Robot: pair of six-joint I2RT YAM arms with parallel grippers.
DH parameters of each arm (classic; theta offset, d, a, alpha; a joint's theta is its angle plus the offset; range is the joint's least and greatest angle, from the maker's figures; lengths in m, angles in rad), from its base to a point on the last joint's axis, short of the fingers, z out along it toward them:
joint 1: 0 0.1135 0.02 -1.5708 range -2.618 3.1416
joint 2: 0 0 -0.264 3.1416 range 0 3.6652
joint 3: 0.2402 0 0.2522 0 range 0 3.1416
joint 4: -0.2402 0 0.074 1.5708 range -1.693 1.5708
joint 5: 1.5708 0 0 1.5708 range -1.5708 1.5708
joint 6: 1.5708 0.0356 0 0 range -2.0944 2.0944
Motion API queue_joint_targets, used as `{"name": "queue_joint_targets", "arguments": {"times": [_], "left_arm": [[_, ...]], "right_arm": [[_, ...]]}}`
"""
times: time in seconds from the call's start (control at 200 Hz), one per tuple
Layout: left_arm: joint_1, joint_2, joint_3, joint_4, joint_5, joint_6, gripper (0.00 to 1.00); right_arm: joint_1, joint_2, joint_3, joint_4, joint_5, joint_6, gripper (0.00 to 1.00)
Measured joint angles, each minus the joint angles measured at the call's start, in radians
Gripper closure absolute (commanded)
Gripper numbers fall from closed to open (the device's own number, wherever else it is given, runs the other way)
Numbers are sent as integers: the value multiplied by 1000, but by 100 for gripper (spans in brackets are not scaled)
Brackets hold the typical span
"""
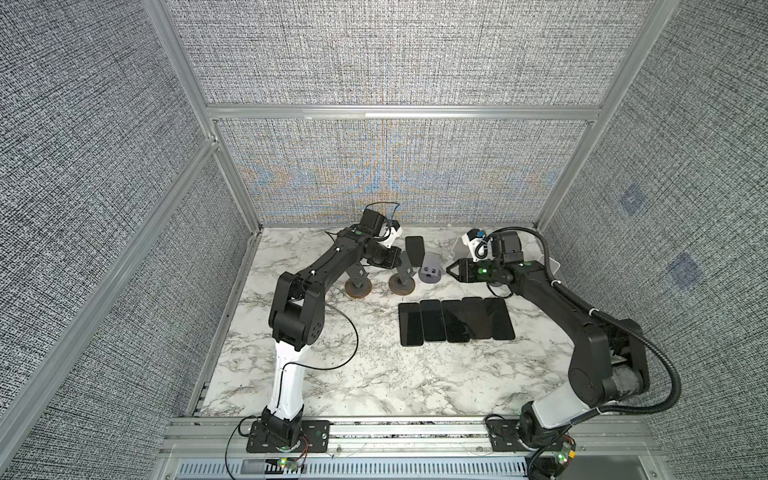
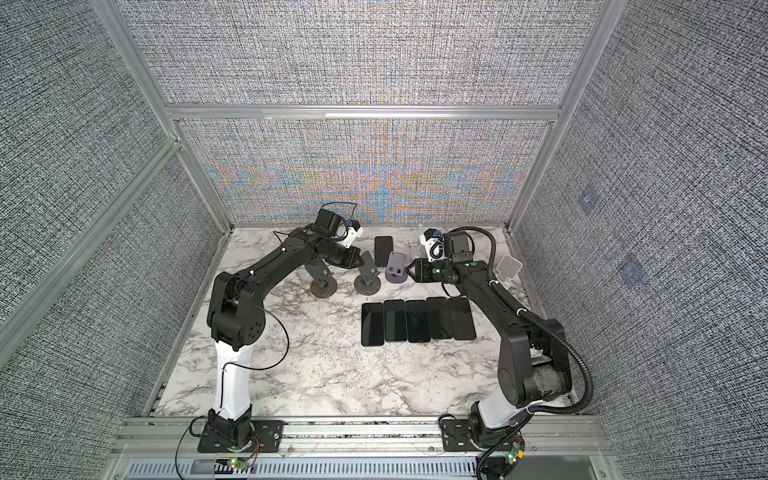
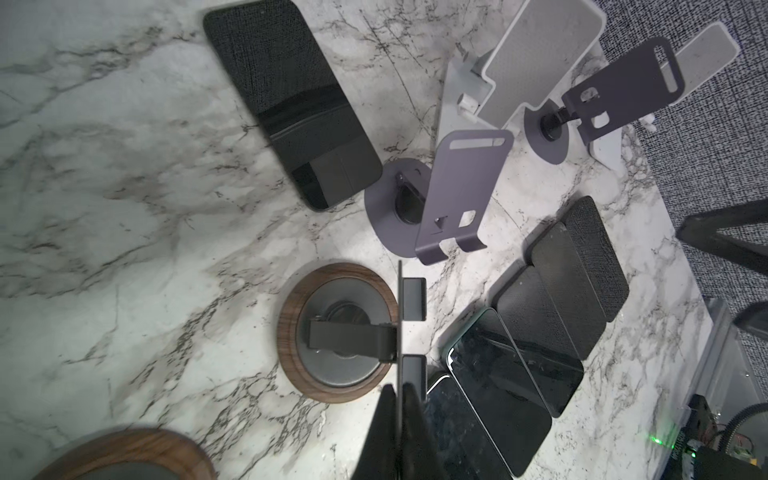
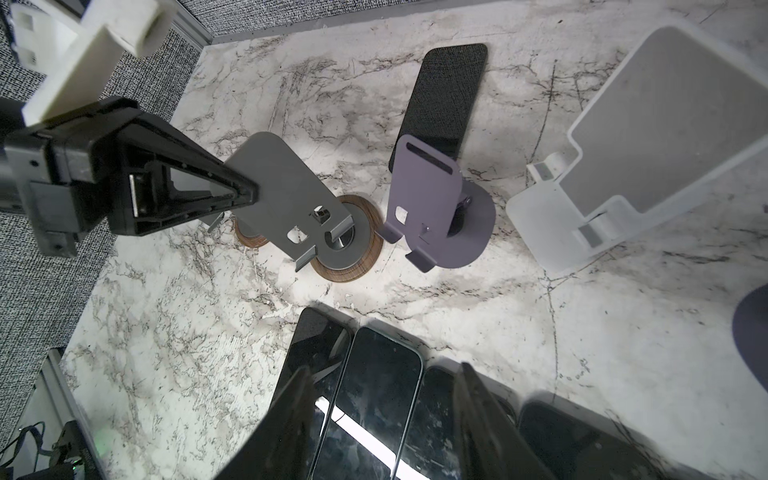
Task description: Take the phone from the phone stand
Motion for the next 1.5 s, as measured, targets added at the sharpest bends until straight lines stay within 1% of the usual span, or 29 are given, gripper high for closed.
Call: {"name": "queue_joint_targets", "arguments": {"times": [0.225,0.38,0.48,0.625,0.65,0.7,0.74,0.785,0.815,0.82,0.85,0.97,1.115,1.165,1.211,1.381,1.501], "left_arm": [[93,-6,3,14,-5,-50,100],[171,-8,4,103,-24,-97,100],[209,18,35,156,-42,-128,100],[239,95,125,179,-50,-157,100],[244,105,134,179,-50,-157,100],[251,119,145,177,-50,-164,100],[257,127,147,177,-49,-165,95],[263,135,147,177,-46,-175,85],[266,140,144,177,-40,-181,76],[267,140,143,178,-40,-181,76],[270,143,138,179,-29,-183,68],[280,139,112,179,-5,-196,50],[282,102,89,178,5,-187,30],[283,83,88,178,9,-182,26],[283,63,88,178,9,-172,25],[288,-50,68,156,-7,-132,25],[288,-177,-32,163,-21,-111,25]], "right_arm": [[0,-83,-72,21,17,20,51],[0,-150,-122,29,45,36,51],[4,-175,-143,29,77,50,51],[6,-153,-136,29,94,51,50],[7,-140,-128,30,92,51,47],[6,-104,-113,48,76,49,44],[6,-70,-103,74,51,40,42],[0,-29,-91,100,22,32,41],[-2,5,-79,118,2,26,41],[-2,8,-77,120,0,25,41],[-4,37,-65,134,-15,21,41],[-10,155,8,184,-55,2,40],[-19,253,60,240,-81,-3,40],[-21,289,84,254,-89,-5,41],[-26,319,108,266,-95,-5,43],[-29,408,175,299,-136,-5,54],[-29,456,203,333,-166,1,59]]}}
